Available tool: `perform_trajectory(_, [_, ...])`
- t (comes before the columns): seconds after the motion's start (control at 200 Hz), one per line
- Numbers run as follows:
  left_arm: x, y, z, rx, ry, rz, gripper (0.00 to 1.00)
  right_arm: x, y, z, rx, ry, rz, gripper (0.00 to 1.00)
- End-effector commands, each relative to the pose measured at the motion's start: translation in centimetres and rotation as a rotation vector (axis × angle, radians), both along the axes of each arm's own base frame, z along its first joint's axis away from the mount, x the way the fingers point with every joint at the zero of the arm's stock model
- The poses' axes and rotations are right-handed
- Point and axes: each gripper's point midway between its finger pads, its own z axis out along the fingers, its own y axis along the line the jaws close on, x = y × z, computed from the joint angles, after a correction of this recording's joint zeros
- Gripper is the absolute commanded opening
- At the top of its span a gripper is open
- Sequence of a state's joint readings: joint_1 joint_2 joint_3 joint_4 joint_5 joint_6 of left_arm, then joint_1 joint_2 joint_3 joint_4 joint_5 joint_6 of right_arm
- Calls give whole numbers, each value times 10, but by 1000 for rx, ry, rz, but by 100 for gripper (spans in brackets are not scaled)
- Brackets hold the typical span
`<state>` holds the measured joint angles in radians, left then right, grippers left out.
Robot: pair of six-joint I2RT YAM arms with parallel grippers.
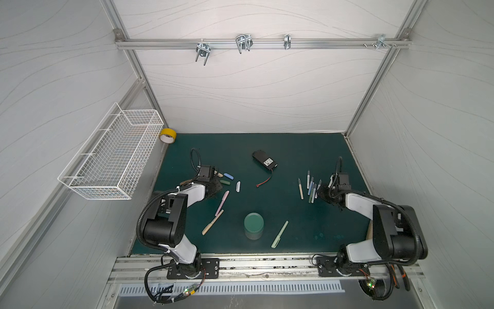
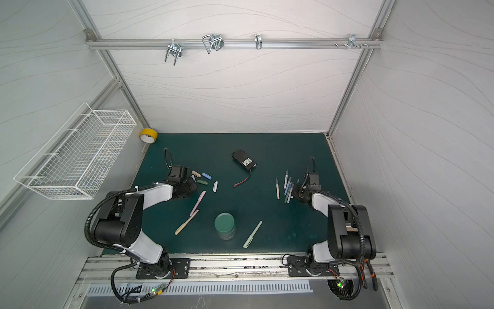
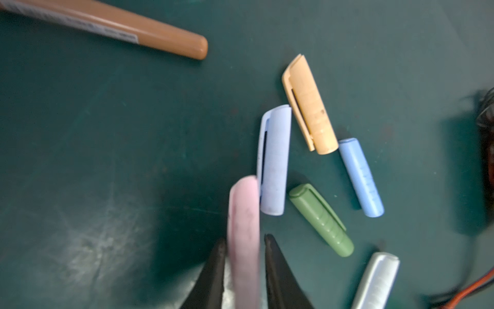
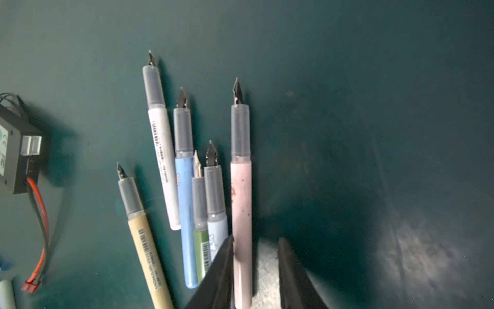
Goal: Open the pen caps
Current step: 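Open both grippers, dropping the pink cap among caps and pen among pens, then reach the left gripper to the orange capped pen and close on it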
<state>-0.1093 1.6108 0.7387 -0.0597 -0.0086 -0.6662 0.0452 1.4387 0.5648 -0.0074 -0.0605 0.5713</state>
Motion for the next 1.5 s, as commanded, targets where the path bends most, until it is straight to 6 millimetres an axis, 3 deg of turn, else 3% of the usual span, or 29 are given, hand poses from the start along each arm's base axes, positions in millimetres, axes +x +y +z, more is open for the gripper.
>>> perform_trajectory(0.0, [-14,1,-14,-11,76,8,32,-13,-3,-12,-1,64,-14,33])
perform_trajectory(0.185, [-9,-7,2,-50,-8,-21,39,-11,-4,4,-8,-18,-22,38])
perform_trajectory(0.39, [-11,-8,31,-64,-139,-26,45,-11,2,51,-126,-205,16,39])
perform_trajectory(0.665, [-29,-6,76,61,-290,-38,53,-20,49,105,-130,-419,206,41])
perform_trajectory(0.885, [-49,3,105,97,-369,14,59,-25,88,123,-139,-496,380,41])
perform_trajectory(1.045, [-58,21,108,144,-361,107,60,-26,106,124,-164,-500,447,41])
perform_trajectory(1.23, [-59,41,106,227,-311,193,63,-25,111,123,-149,-498,450,41])
perform_trajectory(1.35, [-54,54,91,202,-253,280,70,-24,117,121,-112,-492,459,41])
perform_trajectory(1.495, [-31,68,70,207,-175,352,75,-22,125,116,-77,-471,471,41])
